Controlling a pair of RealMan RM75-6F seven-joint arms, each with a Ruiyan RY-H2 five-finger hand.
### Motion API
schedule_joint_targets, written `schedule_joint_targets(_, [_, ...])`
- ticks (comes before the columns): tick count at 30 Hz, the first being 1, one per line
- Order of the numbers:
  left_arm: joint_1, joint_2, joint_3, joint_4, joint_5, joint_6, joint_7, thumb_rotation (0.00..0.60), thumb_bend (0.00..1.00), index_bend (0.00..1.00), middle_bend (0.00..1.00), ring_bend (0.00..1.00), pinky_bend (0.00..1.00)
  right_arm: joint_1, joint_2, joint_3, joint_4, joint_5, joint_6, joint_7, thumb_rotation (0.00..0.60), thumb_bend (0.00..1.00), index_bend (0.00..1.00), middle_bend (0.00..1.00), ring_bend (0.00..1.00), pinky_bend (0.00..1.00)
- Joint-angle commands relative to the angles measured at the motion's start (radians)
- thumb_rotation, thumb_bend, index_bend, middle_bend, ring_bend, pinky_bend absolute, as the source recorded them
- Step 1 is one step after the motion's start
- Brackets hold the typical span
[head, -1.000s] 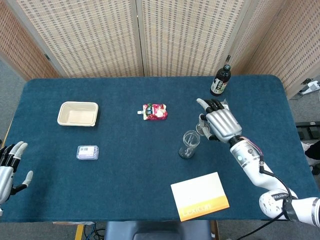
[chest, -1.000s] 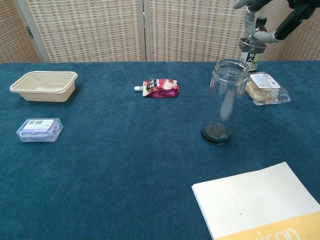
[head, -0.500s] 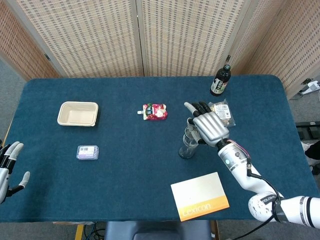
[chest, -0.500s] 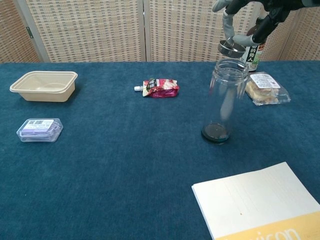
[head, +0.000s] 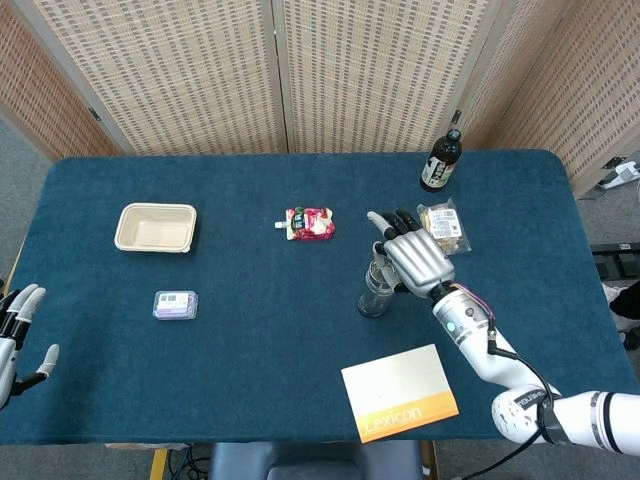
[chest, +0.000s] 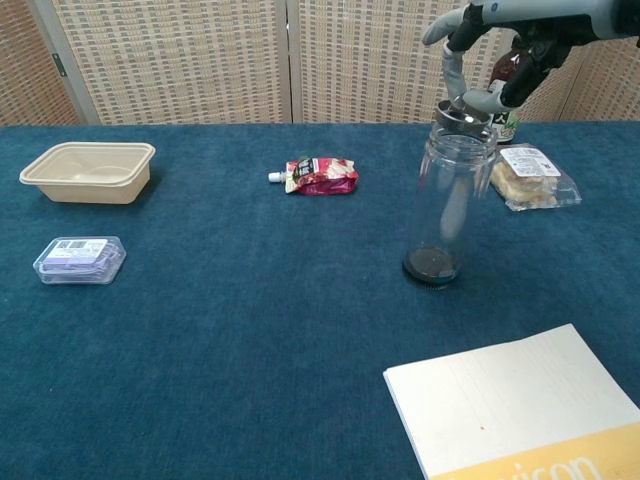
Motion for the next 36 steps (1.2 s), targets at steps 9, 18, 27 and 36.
schedule_joint_targets(9, [0.002,0.001,-0.001,0.002,0.001,0.003,-0.004,0.600,0.37,0.00,0.05,0.00,0.00,0.009,-0.007,-0.022,0.002,-0.001,0.009,-0.008,0.600,0.55,0.58,0.04,0.00,0.00])
schedule_joint_targets(18, [0.002,0.001,-0.003,0.000,-0.002,0.002,-0.004,0.600,0.37,0.00,0.05,0.00,0.00,0.019,0.012,-0.032,-0.013,0.014,0.016,-0.024,0.600,0.50,0.55,0.02,0.00,0.00])
schedule_joint_targets(27, [0.006,0.004,-0.005,0.000,-0.002,0.009,-0.012,0.600,0.37,0.00,0.05,0.00,0.00,0.047,0.036,-0.056,-0.039,0.086,0.019,-0.083,0.600,0.44,0.30,0.00,0.00,0.00])
schedule_joint_targets(36, [0.001,0.001,-0.009,0.005,-0.012,-0.004,0.001,0.600,0.38,0.00,0.05,0.00,0.00,0.003,0.113,-0.035,-0.108,0.022,0.056,0.001,0.600,0.41,0.22,0.00,0.00,0.00])
